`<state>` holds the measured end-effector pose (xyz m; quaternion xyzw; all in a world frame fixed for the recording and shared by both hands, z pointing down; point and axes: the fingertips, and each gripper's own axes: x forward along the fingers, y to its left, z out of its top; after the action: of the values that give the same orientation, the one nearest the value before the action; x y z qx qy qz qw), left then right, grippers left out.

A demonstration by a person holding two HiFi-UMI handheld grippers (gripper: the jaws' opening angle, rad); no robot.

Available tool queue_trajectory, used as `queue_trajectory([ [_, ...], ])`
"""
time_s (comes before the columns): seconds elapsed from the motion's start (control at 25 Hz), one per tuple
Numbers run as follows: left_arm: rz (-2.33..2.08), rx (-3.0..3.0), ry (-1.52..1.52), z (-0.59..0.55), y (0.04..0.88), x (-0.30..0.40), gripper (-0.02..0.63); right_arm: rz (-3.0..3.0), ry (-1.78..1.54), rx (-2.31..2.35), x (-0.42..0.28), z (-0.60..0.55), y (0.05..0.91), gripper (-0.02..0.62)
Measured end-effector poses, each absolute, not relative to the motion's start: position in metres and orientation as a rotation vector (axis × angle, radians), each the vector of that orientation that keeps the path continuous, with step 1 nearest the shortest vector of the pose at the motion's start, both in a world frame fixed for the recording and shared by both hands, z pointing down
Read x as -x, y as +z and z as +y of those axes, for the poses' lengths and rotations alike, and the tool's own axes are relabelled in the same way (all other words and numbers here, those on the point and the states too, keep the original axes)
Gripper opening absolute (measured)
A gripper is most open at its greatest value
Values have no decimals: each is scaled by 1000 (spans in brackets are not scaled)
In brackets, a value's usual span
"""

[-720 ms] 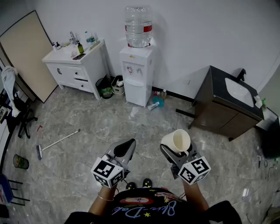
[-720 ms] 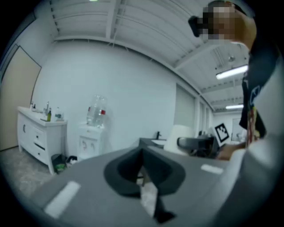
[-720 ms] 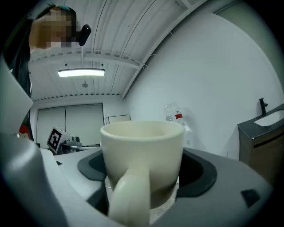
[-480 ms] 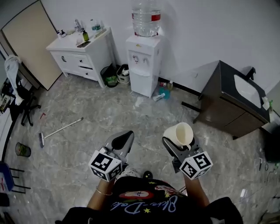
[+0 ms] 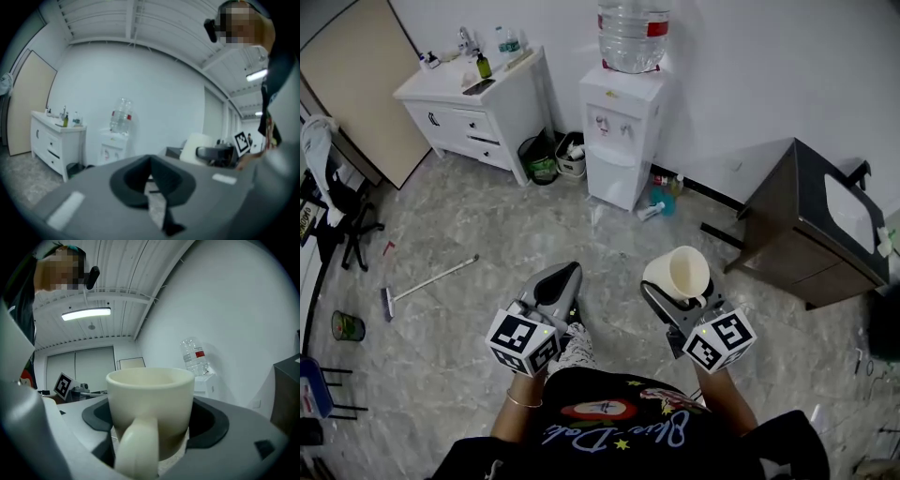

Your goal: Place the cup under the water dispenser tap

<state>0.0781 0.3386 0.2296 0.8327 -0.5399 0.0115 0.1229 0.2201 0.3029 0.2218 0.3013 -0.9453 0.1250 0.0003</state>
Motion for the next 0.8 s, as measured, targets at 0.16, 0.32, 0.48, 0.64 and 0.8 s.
queue_trajectory([
  [0.16, -1601, -2467, 52, 248, 225, -12, -12, -2984, 331, -933, -155, 220, 224, 411],
  [0.32, -1596, -2501, 108, 167, 235, 47, -12, -2976, 273, -977, -84, 137, 225, 411],
  [0.48, -1548, -2493, 171, 99, 256, 100, -12, -2957, 328, -1079, -27, 63, 245, 411],
  [0.64, -1523, -2486, 224, 26, 279, 137, -12, -2906, 355, -1142, 3, -13, 285, 411],
  [0.8, -1503, -2498, 222, -33, 305, 157, -12, -2823, 305, -1234, 17, -75, 332, 411],
])
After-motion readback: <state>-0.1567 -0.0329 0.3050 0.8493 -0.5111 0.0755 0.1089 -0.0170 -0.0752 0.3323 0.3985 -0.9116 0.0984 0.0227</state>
